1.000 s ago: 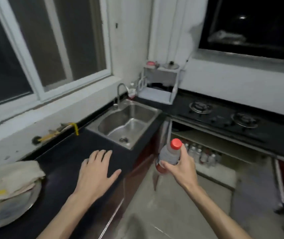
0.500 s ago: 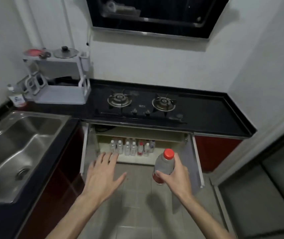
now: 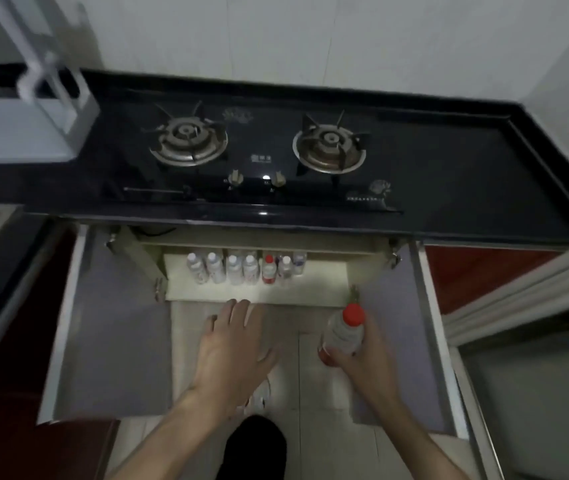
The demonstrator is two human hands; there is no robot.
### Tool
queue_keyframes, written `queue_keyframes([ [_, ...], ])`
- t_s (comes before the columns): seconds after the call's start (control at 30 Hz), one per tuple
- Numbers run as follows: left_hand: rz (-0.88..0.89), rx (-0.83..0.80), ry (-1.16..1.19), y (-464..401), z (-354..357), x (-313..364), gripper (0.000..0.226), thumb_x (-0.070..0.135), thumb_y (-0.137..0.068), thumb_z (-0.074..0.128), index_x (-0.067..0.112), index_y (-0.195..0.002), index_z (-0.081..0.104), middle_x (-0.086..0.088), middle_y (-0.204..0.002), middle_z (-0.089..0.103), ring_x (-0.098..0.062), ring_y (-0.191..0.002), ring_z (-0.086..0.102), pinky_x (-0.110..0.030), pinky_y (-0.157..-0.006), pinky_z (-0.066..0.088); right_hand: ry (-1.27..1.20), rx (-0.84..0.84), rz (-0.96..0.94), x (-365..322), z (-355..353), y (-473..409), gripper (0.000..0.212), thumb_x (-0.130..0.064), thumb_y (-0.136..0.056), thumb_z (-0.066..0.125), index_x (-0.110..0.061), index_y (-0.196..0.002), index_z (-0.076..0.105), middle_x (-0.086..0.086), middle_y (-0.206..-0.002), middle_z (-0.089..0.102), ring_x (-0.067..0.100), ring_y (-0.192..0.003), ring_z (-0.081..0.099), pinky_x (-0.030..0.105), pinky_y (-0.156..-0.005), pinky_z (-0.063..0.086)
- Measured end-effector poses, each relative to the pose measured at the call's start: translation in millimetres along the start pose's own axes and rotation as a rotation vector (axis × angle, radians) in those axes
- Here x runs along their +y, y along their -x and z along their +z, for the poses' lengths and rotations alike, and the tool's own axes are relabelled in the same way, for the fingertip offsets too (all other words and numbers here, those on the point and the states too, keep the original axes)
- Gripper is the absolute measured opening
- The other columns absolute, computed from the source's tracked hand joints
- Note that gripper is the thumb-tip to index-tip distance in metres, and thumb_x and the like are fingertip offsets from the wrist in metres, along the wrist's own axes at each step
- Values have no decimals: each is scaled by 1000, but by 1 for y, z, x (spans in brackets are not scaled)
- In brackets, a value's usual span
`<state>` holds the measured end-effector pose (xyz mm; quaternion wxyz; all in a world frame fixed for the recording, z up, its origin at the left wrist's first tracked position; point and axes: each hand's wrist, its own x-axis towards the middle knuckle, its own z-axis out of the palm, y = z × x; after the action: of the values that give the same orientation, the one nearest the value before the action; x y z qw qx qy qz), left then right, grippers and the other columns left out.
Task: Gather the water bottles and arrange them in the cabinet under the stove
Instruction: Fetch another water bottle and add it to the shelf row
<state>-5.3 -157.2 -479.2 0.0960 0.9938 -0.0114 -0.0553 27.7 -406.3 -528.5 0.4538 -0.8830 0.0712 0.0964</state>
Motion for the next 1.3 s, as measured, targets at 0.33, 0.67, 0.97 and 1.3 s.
queue_keyframes([
  [0.33,123,58,-47,-232,321,-69,78,65,-83,39,17,-142,60,-12,-145,60,-39,-136,55,-56,-97,53,-7,96,-93,206,203,-259,65,-49,-63,77,-42,-121,50,-14,-103,71,13,-93,69,33,-75,55],
  [0.67,57,246,-124,-359,459,-135,70,68,-92,41,19,-140,52,-5,-138,59,-30,-128,55,-51,-95,50,76,163,-233,308,303,-449,55,-29,-71,86,-32,-114,52,-9,-93,72,16,-82,72,46,-72,63],
  [0.97,38,225,-57,-387,470,-164,77,67,-85,40,17,-142,54,-6,-131,60,-34,-126,55,-52,-91,51,58,116,-108,335,328,-505,73,-24,-75,89,-27,-135,47,-6,-102,67,26,-95,69,44,-84,59],
  [1.3,20,234,-58,-375,464,-161,72,65,-85,40,17,-136,57,-6,-132,59,-35,-126,54,-52,-91,51,-42,57,-116,339,324,-504,73,-27,-80,91,-25,-138,47,-6,-111,71,24,-103,71,45,-89,58],
])
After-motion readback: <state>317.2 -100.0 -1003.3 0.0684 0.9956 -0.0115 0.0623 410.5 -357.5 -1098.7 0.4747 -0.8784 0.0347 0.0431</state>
